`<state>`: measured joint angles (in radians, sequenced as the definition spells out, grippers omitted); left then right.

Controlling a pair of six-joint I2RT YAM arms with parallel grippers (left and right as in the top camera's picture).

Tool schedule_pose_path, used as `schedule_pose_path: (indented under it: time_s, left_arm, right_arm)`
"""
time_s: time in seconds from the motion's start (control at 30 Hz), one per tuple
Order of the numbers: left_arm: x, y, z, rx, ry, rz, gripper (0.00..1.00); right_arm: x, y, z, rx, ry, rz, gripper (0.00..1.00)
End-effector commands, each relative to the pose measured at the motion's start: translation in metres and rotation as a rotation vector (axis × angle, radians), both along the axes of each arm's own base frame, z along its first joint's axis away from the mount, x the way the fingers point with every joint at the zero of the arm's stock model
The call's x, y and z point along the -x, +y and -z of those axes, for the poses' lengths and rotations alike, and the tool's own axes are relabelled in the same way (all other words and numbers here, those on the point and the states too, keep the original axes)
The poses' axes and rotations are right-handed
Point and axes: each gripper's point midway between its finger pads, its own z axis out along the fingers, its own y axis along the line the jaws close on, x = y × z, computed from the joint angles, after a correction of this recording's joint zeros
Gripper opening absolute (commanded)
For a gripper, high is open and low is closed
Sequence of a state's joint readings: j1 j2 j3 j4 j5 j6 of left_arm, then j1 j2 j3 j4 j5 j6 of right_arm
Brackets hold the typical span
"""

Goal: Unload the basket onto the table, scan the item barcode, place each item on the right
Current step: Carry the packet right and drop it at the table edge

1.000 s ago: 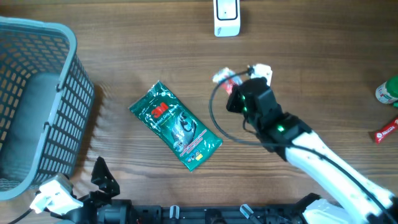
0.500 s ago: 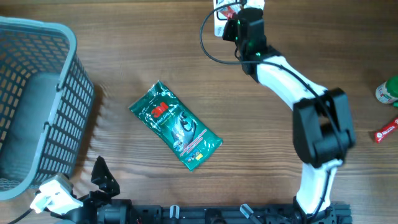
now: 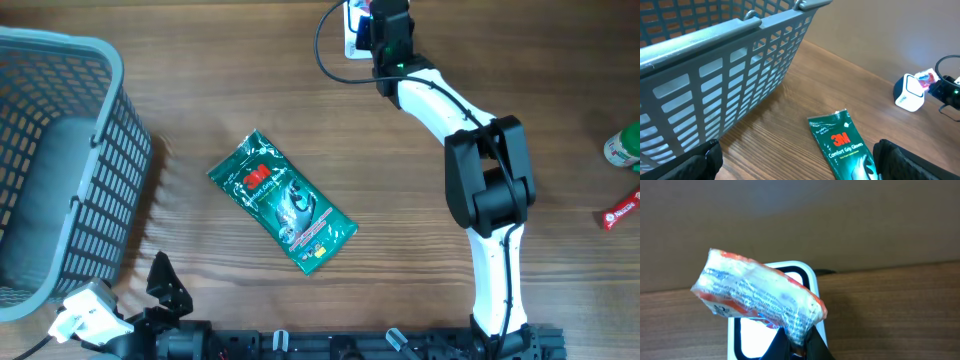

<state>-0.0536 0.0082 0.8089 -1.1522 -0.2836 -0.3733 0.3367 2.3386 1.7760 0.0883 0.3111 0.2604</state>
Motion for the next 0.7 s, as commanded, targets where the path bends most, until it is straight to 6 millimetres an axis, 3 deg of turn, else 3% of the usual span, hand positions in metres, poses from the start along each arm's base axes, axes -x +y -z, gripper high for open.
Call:
schedule_pose_path:
  time_s: [0.0,0.07,0.1,0.17,0.23,0.33,0.47,0.57,0.67]
  left_arm:
    - [0.000,0.000,-0.001,0.003,-0.009,-0.002,1.00]
    - [0.000,0.000,-0.001,0.003,-0.009,-0.002,1.00]
    - [0.000,0.000,-0.001,0.003,-0.009,-0.002,1.00]
    - [0.000,0.000,-0.001,0.003,-0.009,-0.002,1.00]
    - [0.000,0.000,-0.001,0.003,-0.009,-0.002,1.00]
    - [0.000,0.000,-0.001,0.003,-0.009,-0.002,1.00]
    - [0.000,0.000,-0.001,0.003,-0.009,-0.002,1.00]
    - [0.000,0.000,-0.001,0.003,-0.009,-0.002,1.00]
    - [0.000,0.000,-0.001,0.003,-0.009,-0.002,1.00]
  right_arm:
    - [0.002,-0.024,-0.039,-0.055,-0.019,0.137,0.04]
    - [0.018,-0.051,-0.067,-0.056,0.007,0.220,0.04]
    - [0.034,-0.075,-0.076,-0.080,0.050,0.313,0.04]
    - [0.084,-0.129,-0.079,-0.167,0.204,0.521,0.04]
    - [0.140,-0.188,-0.064,-0.181,0.381,0.739,0.04]
    - [0.218,-0.264,-0.036,-0.055,0.609,1.012,0.04]
    - [0.307,-0.329,0.008,-0.003,0.893,1.211,0.04]
    - [0.352,-0.365,0.042,-0.039,0.970,1.335,0.04]
    - [0.365,-0.401,0.064,-0.092,0.915,1.398,0.05]
